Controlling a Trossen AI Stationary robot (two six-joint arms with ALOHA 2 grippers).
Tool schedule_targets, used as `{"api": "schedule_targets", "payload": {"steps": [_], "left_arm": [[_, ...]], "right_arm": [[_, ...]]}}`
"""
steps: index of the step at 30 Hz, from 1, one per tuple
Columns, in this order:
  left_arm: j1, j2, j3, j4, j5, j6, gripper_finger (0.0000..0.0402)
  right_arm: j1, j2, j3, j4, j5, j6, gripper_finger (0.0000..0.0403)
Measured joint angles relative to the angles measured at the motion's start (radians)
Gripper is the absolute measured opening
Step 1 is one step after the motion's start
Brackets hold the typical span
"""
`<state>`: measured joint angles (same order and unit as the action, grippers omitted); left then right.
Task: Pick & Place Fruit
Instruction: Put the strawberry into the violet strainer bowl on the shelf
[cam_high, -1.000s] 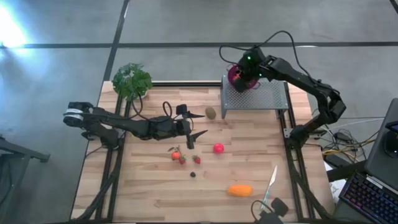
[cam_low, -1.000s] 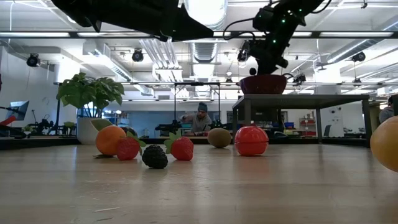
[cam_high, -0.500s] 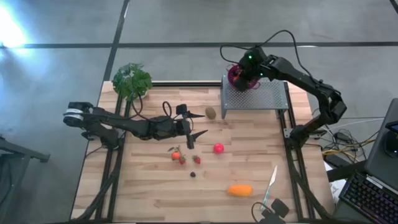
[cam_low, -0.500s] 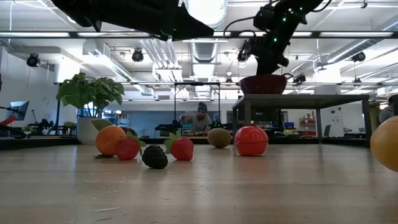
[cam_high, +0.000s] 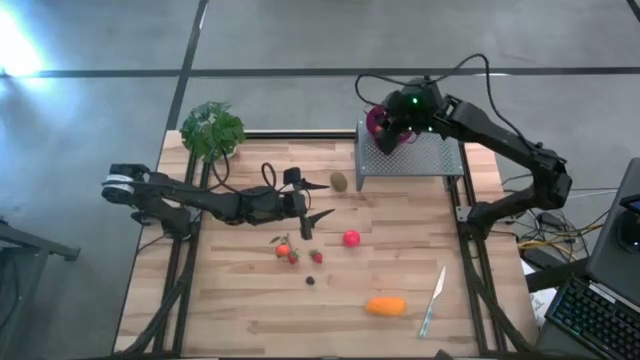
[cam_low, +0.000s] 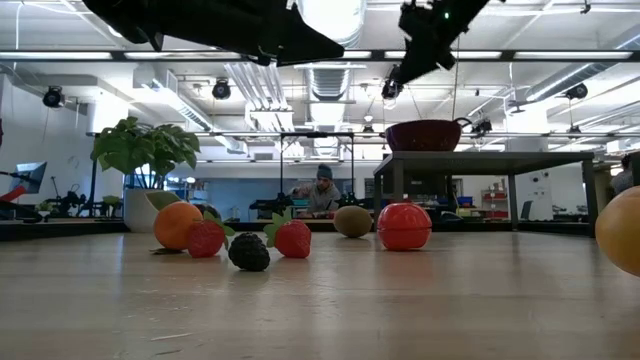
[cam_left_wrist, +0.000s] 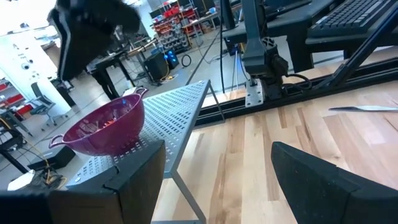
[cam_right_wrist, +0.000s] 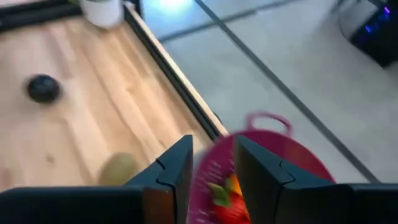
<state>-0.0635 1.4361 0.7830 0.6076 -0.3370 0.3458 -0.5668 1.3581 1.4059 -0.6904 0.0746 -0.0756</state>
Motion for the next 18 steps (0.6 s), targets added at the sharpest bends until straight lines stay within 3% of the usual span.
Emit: {"api": "schedule_targets", "payload": {"steps": [18], "left_arm": [[-0.001, 0.000, 0.000, -0.053, 0.000, -0.037, 0.0296]], "right_arm": [[0.397, -0.016, -0.032, 0.031, 0.004, 0.082, 0.0055]]}}
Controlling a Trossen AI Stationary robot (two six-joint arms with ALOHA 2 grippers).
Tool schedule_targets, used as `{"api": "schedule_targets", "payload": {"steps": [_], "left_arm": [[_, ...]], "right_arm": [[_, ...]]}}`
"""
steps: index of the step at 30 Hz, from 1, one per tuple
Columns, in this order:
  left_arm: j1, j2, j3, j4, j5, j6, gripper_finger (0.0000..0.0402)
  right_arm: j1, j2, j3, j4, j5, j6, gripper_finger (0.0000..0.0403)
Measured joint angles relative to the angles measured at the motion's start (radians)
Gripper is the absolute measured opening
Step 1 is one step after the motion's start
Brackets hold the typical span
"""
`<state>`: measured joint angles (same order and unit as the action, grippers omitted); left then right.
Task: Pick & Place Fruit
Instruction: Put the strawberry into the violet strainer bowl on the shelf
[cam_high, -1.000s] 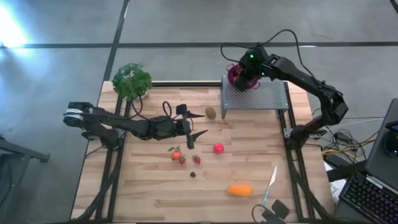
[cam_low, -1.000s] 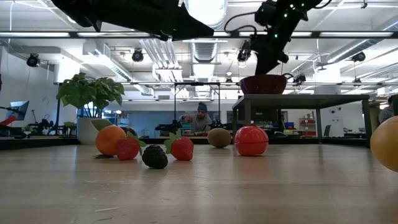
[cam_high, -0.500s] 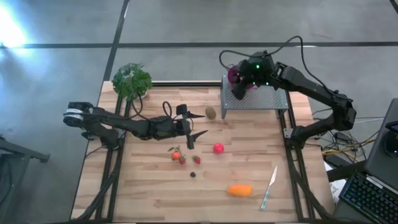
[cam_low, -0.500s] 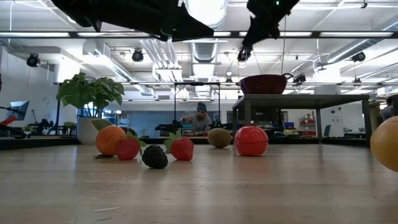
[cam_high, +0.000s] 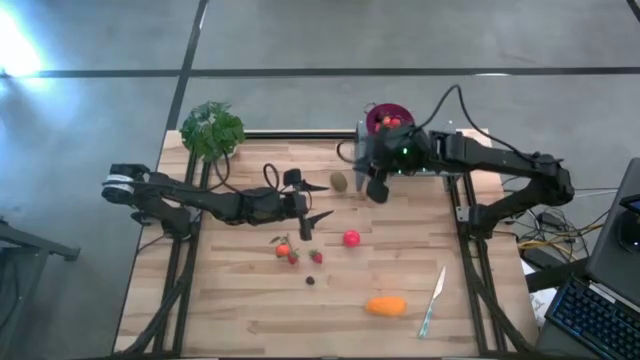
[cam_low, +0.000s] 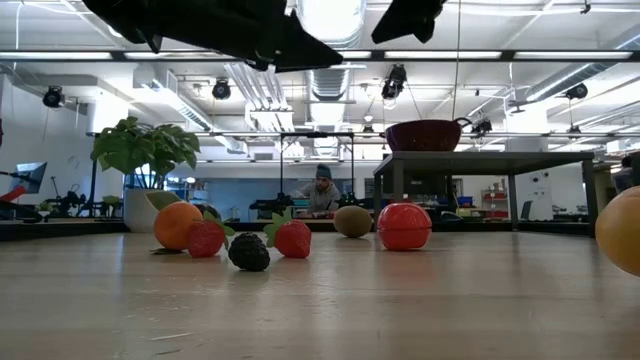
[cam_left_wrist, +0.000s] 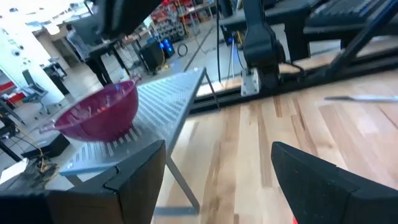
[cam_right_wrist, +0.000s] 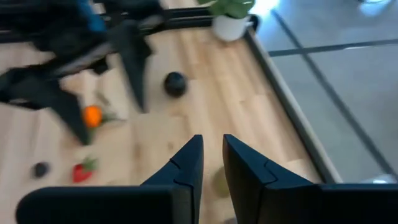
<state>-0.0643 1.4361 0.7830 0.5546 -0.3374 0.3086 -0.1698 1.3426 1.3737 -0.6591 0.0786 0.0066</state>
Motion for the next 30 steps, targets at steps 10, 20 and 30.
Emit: {"api": "schedule_targets", "payload": {"steps": [10, 20, 30], "left_arm": [[-0.003, -0.009, 0.002, -0.145, 0.000, -0.084, 0.0296], [-0.003, -0.136, 0.002, -0.423, 0.000, -0.209, 0.0296], [-0.022, -0.229, 0.004, -0.659, 0.169, -0.385, 0.0296]], "right_arm": [[0.159, -0.018, -0.132, -0.001, 0.041, 0.116, 0.0062], [0.318, -0.137, -0.383, 0.159, 0.243, 0.220, 0.0083], [0.374, -0.273, -0.629, 0.429, 0.245, 0.225, 0.0082]]}}
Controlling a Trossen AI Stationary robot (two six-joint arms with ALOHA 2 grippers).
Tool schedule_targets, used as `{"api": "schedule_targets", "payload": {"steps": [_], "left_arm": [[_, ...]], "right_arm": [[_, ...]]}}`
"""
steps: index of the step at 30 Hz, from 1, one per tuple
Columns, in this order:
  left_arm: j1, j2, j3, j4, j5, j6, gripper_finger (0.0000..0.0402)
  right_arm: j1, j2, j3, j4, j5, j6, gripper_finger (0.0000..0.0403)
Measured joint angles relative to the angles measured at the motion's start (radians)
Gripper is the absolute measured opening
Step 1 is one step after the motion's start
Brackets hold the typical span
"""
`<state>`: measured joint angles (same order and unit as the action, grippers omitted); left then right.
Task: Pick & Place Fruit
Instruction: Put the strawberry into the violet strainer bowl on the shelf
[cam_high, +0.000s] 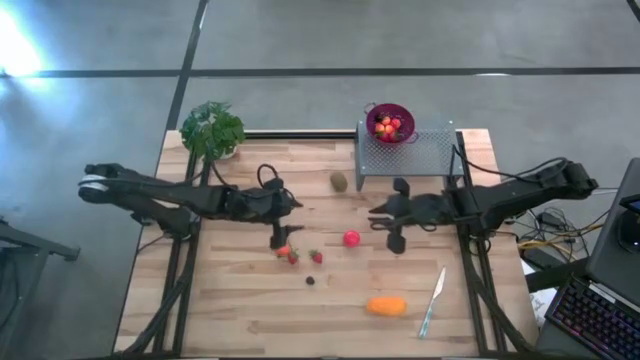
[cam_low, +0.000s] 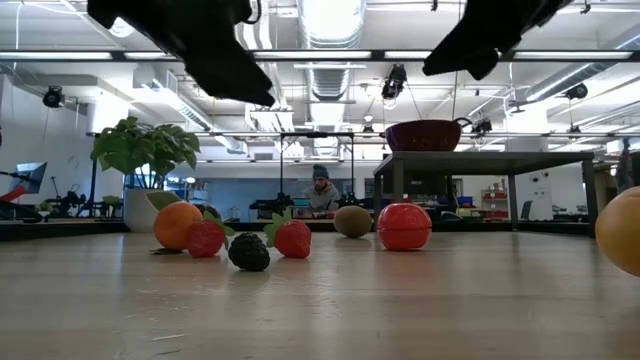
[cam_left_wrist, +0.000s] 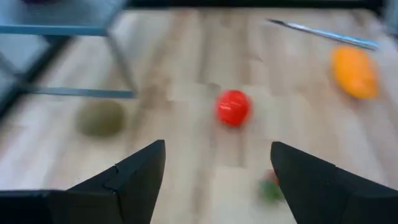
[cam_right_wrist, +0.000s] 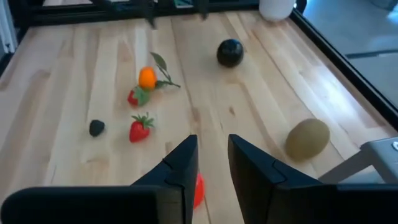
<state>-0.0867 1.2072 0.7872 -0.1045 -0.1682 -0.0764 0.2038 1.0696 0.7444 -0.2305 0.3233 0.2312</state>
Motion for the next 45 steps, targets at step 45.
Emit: {"api": "schedule_targets", "payload": {"steps": [45], "left_arm": [[-0.223, 0.371, 0.030, -0.123, 0.046, -0.215, 0.0296]], "right_arm": [[-0.001, -0.105, -0.051, 0.029, 0.000, -0.029, 0.0052]]}}
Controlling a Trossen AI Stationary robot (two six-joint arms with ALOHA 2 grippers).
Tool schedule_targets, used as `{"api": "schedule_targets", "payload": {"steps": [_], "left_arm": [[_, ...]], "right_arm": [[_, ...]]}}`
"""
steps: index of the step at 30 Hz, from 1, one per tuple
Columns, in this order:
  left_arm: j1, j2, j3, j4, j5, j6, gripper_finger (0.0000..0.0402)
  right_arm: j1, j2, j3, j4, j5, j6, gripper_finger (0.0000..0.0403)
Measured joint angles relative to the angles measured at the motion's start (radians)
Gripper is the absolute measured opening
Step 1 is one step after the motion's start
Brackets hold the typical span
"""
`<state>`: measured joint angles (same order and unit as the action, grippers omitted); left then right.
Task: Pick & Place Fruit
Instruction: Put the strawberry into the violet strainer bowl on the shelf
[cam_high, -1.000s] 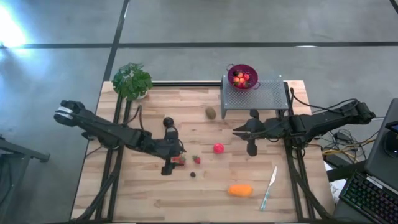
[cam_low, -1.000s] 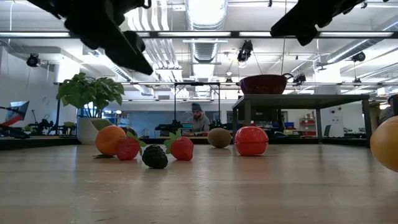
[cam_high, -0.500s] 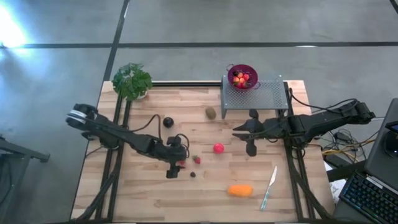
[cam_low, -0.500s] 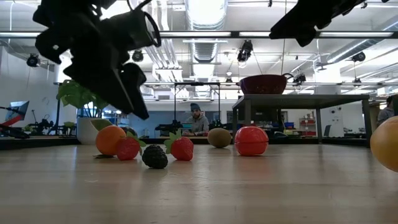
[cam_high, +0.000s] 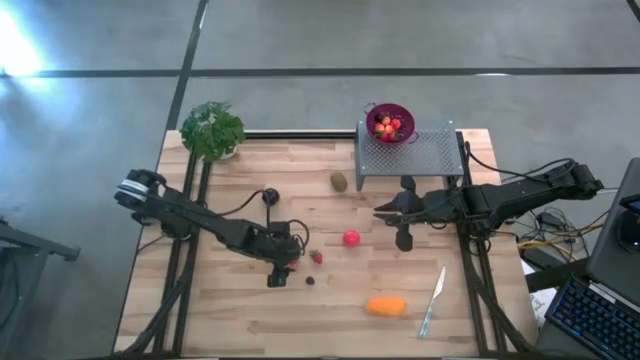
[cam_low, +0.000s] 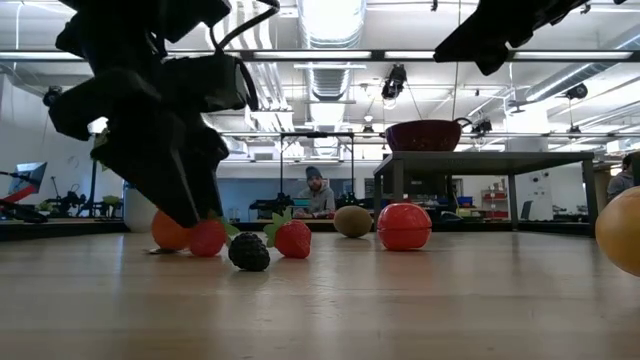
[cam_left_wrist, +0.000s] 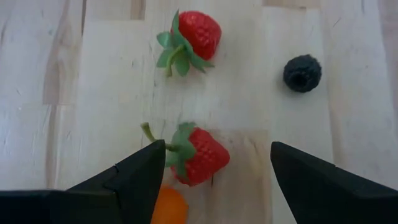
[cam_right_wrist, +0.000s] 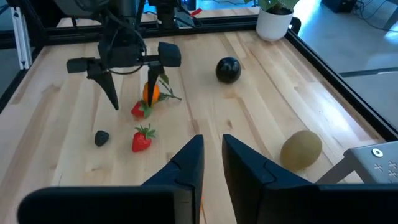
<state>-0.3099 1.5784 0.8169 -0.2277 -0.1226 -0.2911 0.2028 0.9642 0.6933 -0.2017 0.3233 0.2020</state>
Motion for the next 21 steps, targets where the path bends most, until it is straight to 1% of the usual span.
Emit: {"api": "schedule_targets", "payload": {"steps": [3, 10, 15, 21], "left_arm": [[0.000, 0.010, 0.000, 0.001, -0.001, 0.000, 0.0296], [0.000, 0.042, 0.001, 0.003, -0.019, 0.001, 0.0296], [0.000, 0.072, 0.003, 0.032, -0.038, 0.001, 0.0296], [0.000, 0.083, 0.007, 0.035, -0.087, 0.002, 0.0296]], "right_arm": [[0.000, 0.000, 0.000, 0.000, 0.000, 0.000, 0.0056], [0.000, 0.000, 0.000, 0.001, 0.000, 0.000, 0.0078], [0.000, 0.000, 0.000, 0.003, 0.000, 0.000, 0.0091], [0.000, 0.000, 0.000, 0.002, 0.000, 0.000, 0.0092]]}}
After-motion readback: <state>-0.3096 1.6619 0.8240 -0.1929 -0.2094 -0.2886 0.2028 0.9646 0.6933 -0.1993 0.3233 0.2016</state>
